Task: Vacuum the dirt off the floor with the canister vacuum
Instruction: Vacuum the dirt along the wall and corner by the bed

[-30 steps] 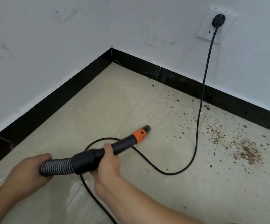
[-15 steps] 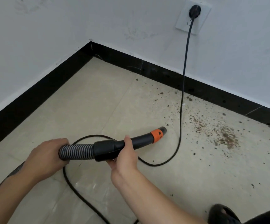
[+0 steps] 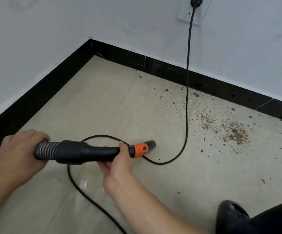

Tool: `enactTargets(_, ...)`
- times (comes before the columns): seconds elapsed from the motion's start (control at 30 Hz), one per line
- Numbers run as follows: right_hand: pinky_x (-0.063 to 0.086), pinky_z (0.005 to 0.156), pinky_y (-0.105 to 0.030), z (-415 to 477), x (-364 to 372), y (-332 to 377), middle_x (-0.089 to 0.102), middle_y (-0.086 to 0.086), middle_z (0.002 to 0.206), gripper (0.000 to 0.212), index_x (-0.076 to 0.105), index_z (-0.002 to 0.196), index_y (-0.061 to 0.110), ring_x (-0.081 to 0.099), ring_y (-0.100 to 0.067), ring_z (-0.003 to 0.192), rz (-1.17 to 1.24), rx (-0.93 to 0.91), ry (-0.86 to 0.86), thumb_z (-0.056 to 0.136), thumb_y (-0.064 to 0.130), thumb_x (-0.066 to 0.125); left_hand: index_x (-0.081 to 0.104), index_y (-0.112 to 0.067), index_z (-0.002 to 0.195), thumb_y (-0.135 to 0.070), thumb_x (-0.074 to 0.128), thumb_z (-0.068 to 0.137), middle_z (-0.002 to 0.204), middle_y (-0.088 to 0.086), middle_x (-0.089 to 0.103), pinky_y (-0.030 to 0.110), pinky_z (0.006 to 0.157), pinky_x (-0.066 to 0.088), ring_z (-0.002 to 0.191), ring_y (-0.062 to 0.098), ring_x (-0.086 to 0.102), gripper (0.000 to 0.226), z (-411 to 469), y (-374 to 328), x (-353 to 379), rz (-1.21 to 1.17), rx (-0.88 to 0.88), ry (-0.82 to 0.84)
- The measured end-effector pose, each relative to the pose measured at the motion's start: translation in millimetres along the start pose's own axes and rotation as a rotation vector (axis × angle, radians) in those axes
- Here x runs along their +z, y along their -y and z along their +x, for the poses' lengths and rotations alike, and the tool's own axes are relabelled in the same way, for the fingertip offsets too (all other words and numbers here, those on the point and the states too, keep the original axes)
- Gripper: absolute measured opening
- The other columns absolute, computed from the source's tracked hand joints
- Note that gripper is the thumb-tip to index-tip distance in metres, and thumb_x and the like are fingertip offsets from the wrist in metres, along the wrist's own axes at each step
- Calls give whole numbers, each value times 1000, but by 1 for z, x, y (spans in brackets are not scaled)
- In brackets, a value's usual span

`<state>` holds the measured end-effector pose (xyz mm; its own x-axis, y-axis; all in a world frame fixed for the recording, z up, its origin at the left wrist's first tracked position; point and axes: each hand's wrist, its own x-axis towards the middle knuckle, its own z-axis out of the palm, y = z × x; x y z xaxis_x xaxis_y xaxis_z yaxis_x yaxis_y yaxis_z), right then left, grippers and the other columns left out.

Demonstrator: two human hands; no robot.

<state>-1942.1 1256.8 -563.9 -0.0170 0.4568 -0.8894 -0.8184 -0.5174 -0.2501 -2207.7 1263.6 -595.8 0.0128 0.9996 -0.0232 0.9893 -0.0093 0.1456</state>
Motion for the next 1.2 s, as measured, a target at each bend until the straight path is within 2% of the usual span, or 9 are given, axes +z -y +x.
enactTargets(0.07,61,57,-34,-8,-5,-13,70,-18,102,23,55,112,13,70,-30,89,21,52,-20,97,28,62,56,-31,90,-23,80,46,83,-3,56,55,76,48,81,33,60,51,-4,-3,-6,18,-23,-5)
enactTargets(0.23,57,88,-47,-15,-20,2,68,-19,97,16,54,103,11,69,-33,84,35,63,-68,98,24,61,62,-21,77,-3,86,51,69,-3,56,37,58,42,67,25,53,41,-11,-60,-14,-32,-14,8)
enactTargets(0.4,59,58,-37,4,-11,29,68,-17,104,22,54,110,12,69,-30,84,-38,-84,-47,98,29,60,61,-24,81,-11,81,66,72,-5,59,33,56,38,68,21,54,28,2,-78,-12,-129,-34,-1)
enactTargets(0.5,59,63,-38,21,-1,67,67,-14,80,17,53,101,11,69,-26,65,-52,-186,-41,99,27,58,59,-28,81,-18,77,70,69,-11,59,29,52,36,65,15,55,24,3,-106,-9,-209,13,52)
enactTargets(0.6,60,75,-43,34,0,105,64,-12,86,15,51,108,13,69,-25,67,-35,-253,-79,99,23,58,56,-28,86,-28,76,72,73,-12,59,27,52,36,66,15,55,24,10,-137,-1,-236,128,94)
enactTargets(0.7,57,63,-39,43,10,132,60,-11,85,18,53,113,10,63,-24,65,-102,-287,-71,99,19,59,54,-29,91,-36,71,76,75,-13,58,25,51,32,68,12,54,24,17,-158,2,-255,165,121)
enactTargets(0.87,51,54,-35,51,50,136,54,-9,77,13,48,95,10,55,-20,57,-337,-256,0,101,18,56,47,-30,85,-38,70,74,64,-9,55,26,48,33,59,8,53,26,15,-153,-3,-276,132,174)
enactTargets(1.07,58,76,-42,60,20,137,55,-11,82,17,49,111,7,60,-24,60,-362,-305,-98,101,19,56,47,-28,79,-48,55,60,64,-6,55,29,54,41,63,10,56,29,15,-154,8,-268,184,238)
enactTargets(1.2,56,66,-36,68,46,144,54,-10,83,24,47,120,8,58,-23,62,-442,-307,-41,100,19,56,49,-32,82,-46,58,63,65,-8,57,27,53,41,61,8,55,25,18,-157,11,-323,158,237)
